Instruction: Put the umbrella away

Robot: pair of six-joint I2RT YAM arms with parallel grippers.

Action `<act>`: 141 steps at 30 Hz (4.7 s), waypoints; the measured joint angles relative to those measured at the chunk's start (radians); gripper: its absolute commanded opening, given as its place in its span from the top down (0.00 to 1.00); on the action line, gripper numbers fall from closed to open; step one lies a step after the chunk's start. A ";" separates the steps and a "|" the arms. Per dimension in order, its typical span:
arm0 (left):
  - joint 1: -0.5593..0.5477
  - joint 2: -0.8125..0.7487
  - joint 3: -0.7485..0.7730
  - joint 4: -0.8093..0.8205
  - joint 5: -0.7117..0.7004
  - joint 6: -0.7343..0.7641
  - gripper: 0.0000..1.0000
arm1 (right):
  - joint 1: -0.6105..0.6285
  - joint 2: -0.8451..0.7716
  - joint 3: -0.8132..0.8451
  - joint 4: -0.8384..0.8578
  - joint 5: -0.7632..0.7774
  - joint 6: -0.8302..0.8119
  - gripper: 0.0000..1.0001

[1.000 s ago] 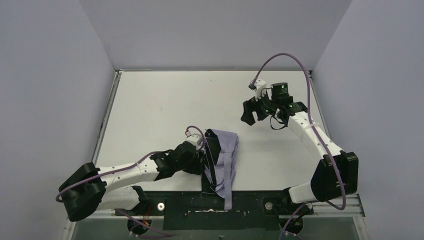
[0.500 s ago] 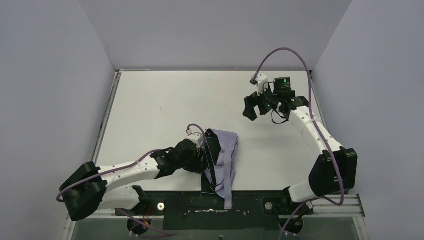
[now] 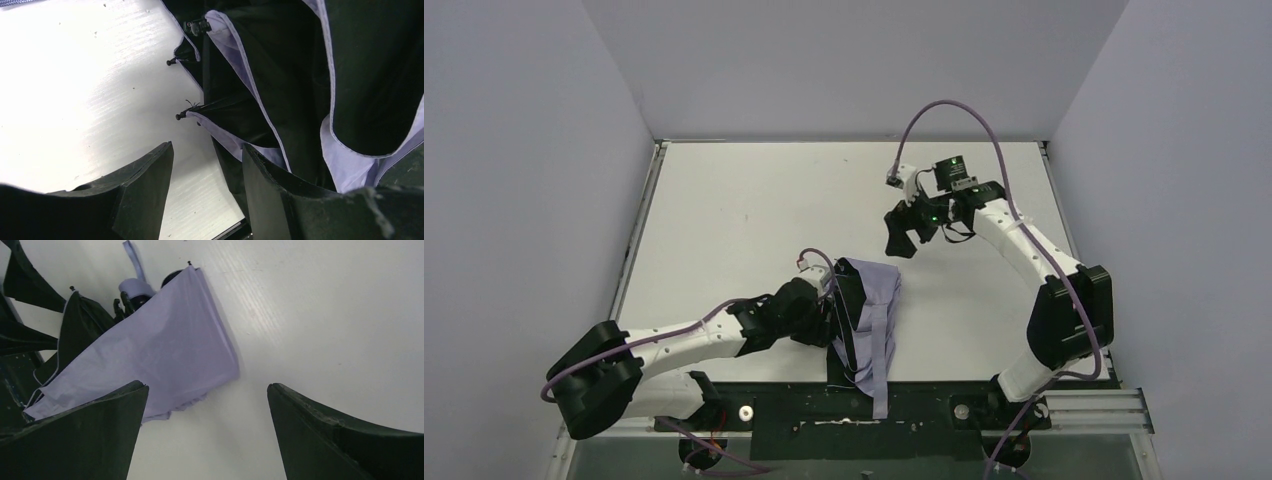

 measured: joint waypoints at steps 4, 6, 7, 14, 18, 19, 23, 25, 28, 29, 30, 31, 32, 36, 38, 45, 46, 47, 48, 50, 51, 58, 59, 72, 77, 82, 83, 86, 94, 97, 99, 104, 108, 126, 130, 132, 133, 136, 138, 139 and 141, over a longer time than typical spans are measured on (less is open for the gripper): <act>0.002 -0.004 0.000 -0.011 -0.001 -0.001 0.50 | 0.049 0.003 -0.042 0.048 -0.011 0.103 0.06; 0.004 -0.024 0.000 -0.030 -0.002 -0.001 0.50 | 0.048 -0.017 -0.090 0.116 0.013 0.192 0.06; 0.005 -0.043 0.000 -0.041 -0.002 -0.001 0.50 | 0.044 -0.028 -0.109 0.137 0.023 0.223 0.06; 0.005 -0.208 0.002 -0.081 -0.002 0.018 0.49 | 0.030 -0.122 -0.193 0.199 -0.031 0.224 0.04; 0.005 -0.204 0.016 -0.085 0.012 0.037 0.50 | 0.030 -0.104 -0.146 0.094 -0.102 0.037 0.04; 0.005 -0.190 0.022 -0.085 0.015 0.043 0.50 | 0.031 -0.090 -0.131 0.066 -0.115 -0.003 0.04; 0.005 -0.123 0.041 -0.081 0.026 0.051 0.50 | 0.040 -0.002 -0.069 -0.026 -0.155 -0.112 0.04; 0.005 -0.100 0.042 -0.079 0.032 0.052 0.50 | 0.047 0.034 -0.060 -0.052 -0.160 -0.144 0.04; 0.005 -0.087 0.042 -0.077 0.036 0.052 0.50 | 0.084 0.072 -0.061 -0.089 -0.159 -0.180 0.04; 0.005 -0.085 0.042 -0.077 0.037 0.052 0.50 | 0.101 0.079 -0.062 -0.095 -0.159 -0.188 0.04; 0.005 -0.083 0.042 -0.077 0.037 0.052 0.50 | 0.116 0.084 -0.064 -0.100 -0.159 -0.195 0.04; 0.005 -0.081 0.042 -0.077 0.037 0.052 0.50 | 0.126 0.087 -0.067 -0.104 -0.158 -0.200 0.04; 0.005 -0.079 0.042 -0.077 0.036 0.052 0.50 | 0.139 0.089 -0.071 -0.107 -0.158 -0.204 0.04; 0.005 -0.070 0.042 -0.077 0.036 0.051 0.50 | 0.179 0.092 -0.102 -0.108 -0.143 -0.213 0.03; 0.005 -0.070 0.042 -0.077 0.036 0.051 0.50 | 0.196 0.093 -0.122 -0.105 -0.129 -0.216 0.03; 0.008 -0.080 0.041 -0.081 0.031 0.051 0.50 | 0.259 0.125 -0.169 -0.074 -0.056 -0.220 0.04; 0.010 -0.087 0.041 -0.084 0.030 0.051 0.50 | 0.270 0.136 -0.171 -0.068 -0.045 -0.220 0.04; 0.011 -0.093 0.041 -0.087 0.029 0.051 0.50 | 0.283 0.145 -0.175 -0.060 -0.031 -0.219 0.05; 0.013 -0.101 0.041 -0.090 0.026 0.051 0.50 | 0.296 0.152 -0.182 -0.048 -0.017 -0.219 0.05; 0.021 -0.124 0.041 -0.102 0.020 0.051 0.50 | 0.324 0.157 -0.199 -0.025 0.012 -0.217 0.06; 0.026 -0.137 0.041 -0.111 0.018 0.051 0.50 | 0.338 0.156 -0.208 -0.012 0.027 -0.216 0.06; 0.086 -0.248 0.041 -0.180 0.009 0.050 0.49 | 0.400 0.143 -0.246 0.060 0.137 -0.197 0.17; 0.096 -0.266 0.041 -0.190 0.008 0.050 0.49 | 0.407 0.143 -0.246 0.062 0.152 -0.196 0.20; 0.298 -0.394 0.103 -0.350 0.035 0.078 0.32 | 0.480 0.157 -0.240 0.115 0.340 -0.202 0.69; 0.409 -0.390 0.204 -0.378 0.066 0.132 0.31 | 0.512 0.117 -0.296 0.188 0.399 -0.229 0.74; 0.474 -0.351 0.274 -0.382 0.093 0.204 0.29 | 0.551 0.030 -0.428 0.357 0.450 -0.323 0.79; 0.480 -0.341 0.280 -0.382 0.100 0.216 0.28 | 0.555 0.018 -0.447 0.384 0.457 -0.340 0.80; 0.496 -0.287 0.308 -0.389 0.140 0.271 0.26 | 0.571 -0.019 -0.517 0.490 0.485 -0.399 0.82; 0.514 -0.027 0.462 -0.442 0.312 0.423 0.11 | 0.614 -0.100 -0.705 0.777 0.579 -0.502 0.83; 0.514 0.044 0.491 -0.440 0.378 0.445 0.10 | 0.637 -0.111 -0.752 0.856 0.625 -0.523 0.83; 0.514 0.094 0.507 -0.431 0.428 0.455 0.09 | 0.650 -0.112 -0.773 0.898 0.655 -0.534 0.83; 0.484 0.182 0.513 -0.416 0.498 0.483 0.08 | 0.662 -0.113 -0.801 0.956 0.706 -0.542 0.83; 0.407 0.222 0.513 -0.415 0.498 0.549 0.07 | 0.662 -0.124 -0.814 0.970 0.727 -0.542 0.83; 0.368 0.542 0.594 -0.391 0.697 0.747 0.05 | 0.662 -0.129 -0.825 0.985 0.731 -0.542 0.83; 0.349 0.575 0.618 -0.404 0.703 0.769 0.06 | 0.662 -0.132 -0.828 0.985 0.735 -0.538 0.83; 0.342 0.584 0.624 -0.406 0.703 0.779 0.10 | 0.662 -0.135 -0.831 0.985 0.737 -0.532 0.83; 0.339 0.586 0.624 -0.407 0.702 0.785 0.13 | 0.662 -0.136 -0.831 0.985 0.737 -0.529 0.83; 0.331 0.586 0.624 -0.410 0.688 0.806 0.25 | 0.662 -0.136 -0.831 0.985 0.742 -0.517 0.83; 0.320 0.586 0.623 -0.410 0.664 0.824 0.34 | 0.662 -0.136 -0.831 0.986 0.744 -0.511 0.82; 0.316 0.585 0.621 -0.410 0.654 0.831 0.40 | 0.662 -0.136 -0.831 0.987 0.745 -0.508 0.82; 0.307 0.581 0.611 -0.406 0.629 0.847 0.46 | 0.662 -0.136 -0.831 0.988 0.747 -0.503 0.81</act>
